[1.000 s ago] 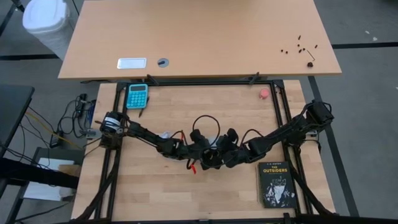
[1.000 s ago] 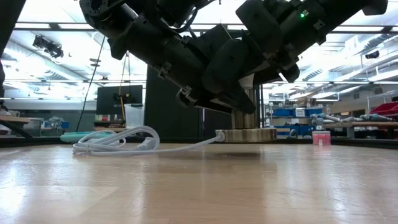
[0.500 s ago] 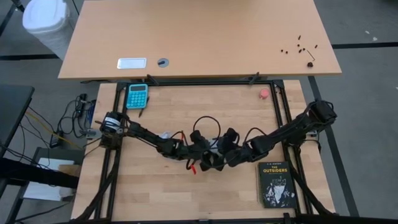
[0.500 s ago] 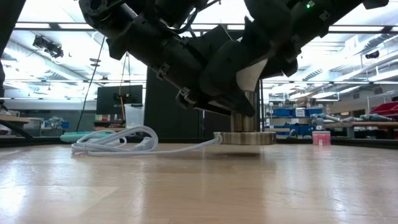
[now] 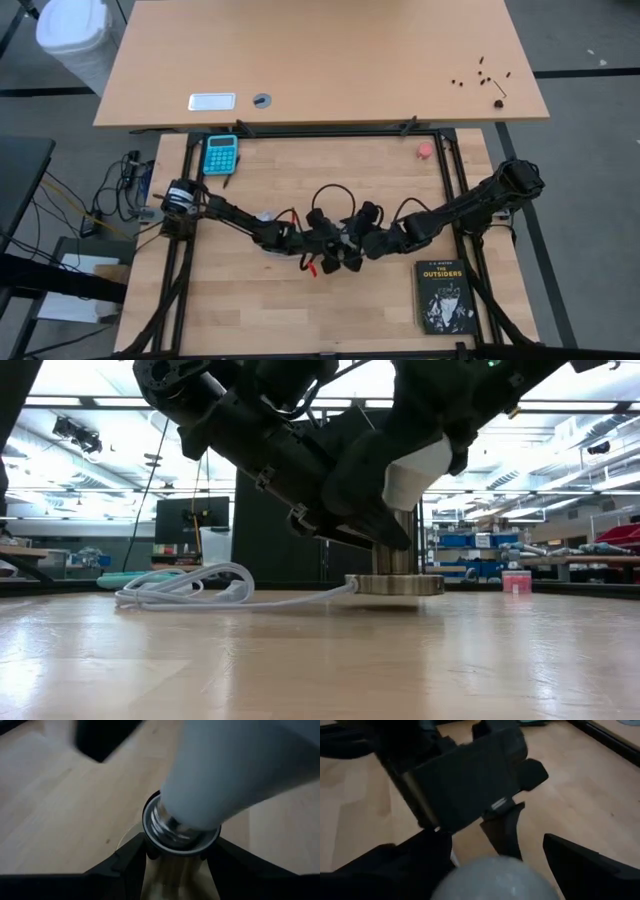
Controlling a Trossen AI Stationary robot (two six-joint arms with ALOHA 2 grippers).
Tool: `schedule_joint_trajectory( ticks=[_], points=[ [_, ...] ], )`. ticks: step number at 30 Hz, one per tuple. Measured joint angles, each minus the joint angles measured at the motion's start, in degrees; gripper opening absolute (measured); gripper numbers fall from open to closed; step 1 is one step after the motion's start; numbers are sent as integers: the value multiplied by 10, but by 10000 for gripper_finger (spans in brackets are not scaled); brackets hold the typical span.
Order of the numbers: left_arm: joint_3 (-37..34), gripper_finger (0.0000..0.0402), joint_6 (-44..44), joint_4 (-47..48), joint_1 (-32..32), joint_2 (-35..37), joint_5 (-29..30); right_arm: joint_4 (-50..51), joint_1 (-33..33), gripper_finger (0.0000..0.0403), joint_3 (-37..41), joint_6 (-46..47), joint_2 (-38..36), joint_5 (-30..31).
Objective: Screw lightbulb
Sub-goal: Insert the lightbulb into the lamp
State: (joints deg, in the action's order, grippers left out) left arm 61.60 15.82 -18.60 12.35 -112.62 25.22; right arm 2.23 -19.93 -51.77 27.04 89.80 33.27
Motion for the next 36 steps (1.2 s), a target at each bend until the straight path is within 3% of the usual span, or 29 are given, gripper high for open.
schedule_joint_trajectory(
  ticks=[6,25,36],
  points=[
    [0,193,-22,2,6,0,-9,-1,17,323,0,-2,0,-49],
    [0,193,-36,-3,9,0,-41,-31,39,324,2,-42,-2,-86],
    [0,193,-34,-11,9,0,-59,-31,51,346,0,-64,-7,-103]
  ],
)
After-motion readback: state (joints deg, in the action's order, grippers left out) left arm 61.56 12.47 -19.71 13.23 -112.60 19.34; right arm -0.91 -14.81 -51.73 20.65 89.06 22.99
